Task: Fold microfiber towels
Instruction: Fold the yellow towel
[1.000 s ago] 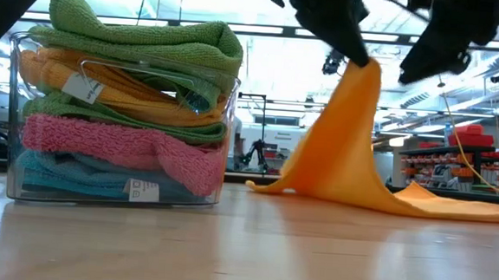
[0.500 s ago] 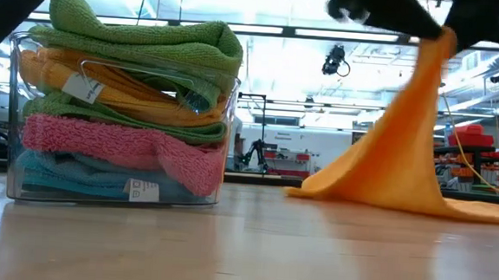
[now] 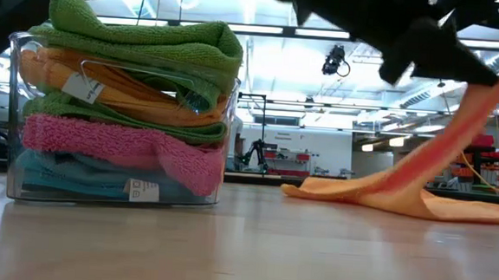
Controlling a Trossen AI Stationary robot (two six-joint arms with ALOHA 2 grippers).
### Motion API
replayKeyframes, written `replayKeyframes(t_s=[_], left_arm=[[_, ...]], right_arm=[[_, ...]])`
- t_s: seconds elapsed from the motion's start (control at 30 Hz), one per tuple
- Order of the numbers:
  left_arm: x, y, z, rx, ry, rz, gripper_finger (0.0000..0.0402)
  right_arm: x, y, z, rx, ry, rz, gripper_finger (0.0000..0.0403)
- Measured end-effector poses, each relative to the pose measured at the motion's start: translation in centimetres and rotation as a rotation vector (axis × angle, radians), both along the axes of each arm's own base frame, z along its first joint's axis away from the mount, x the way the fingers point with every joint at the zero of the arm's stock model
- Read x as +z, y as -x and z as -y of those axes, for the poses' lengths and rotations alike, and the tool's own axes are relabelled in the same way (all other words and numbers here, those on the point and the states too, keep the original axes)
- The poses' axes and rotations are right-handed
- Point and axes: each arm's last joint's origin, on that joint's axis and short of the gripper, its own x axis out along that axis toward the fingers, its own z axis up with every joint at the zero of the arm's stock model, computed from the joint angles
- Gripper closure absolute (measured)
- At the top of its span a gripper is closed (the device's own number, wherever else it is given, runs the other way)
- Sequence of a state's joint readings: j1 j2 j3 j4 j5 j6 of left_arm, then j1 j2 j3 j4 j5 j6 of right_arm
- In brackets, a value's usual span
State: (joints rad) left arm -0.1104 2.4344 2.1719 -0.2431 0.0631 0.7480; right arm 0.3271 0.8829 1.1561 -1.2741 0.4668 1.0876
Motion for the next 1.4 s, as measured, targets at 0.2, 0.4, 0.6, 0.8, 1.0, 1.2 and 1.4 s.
replayKeyframes(t_s=[0.2, 0.4, 0.6, 0.8, 1.0, 1.2, 1.4], left_arm=[[-2.0, -1.2, 0.0, -0.001, 0.000, 0.077, 0.0378], [-3.6, -2.2, 0.1, -0.029, -0.053, 0.176, 0.0379], [-3.6, -2.6, -0.5, -0.014, -0.041, 0.234, 0.0392], [-3.2, -2.7, -1.1, 0.019, 0.032, 0.261, 0.0372], [-3.6, -2.7, -0.5, 0.037, 0.129, 0.241, 0.0389], [-6.1, -2.9, 1.1, -0.017, 0.147, 0.194, 0.0379], [-3.8, -1.6, 1.2, 0.141, 0.086, 0.063, 0.0308]], right_arm=[[-0.2, -0.6, -0.2, -0.019, -0.006, -0.005, 0.0223], [-0.2, -0.7, -0.2, -0.042, -0.023, -0.001, 0.0223], [-0.2, -0.7, -0.2, -0.070, -0.045, 0.011, 0.0223], [-0.2, -0.6, -0.2, -0.054, -0.038, 0.000, 0.0223], [-0.2, -0.7, -0.1, -0.061, -0.034, 0.004, 0.0223], [-0.1, -0.9, 0.2, -0.090, -0.033, 0.024, 0.0223], [-0.1, -0.9, 0.2, -0.083, -0.026, 0.018, 0.0223]])
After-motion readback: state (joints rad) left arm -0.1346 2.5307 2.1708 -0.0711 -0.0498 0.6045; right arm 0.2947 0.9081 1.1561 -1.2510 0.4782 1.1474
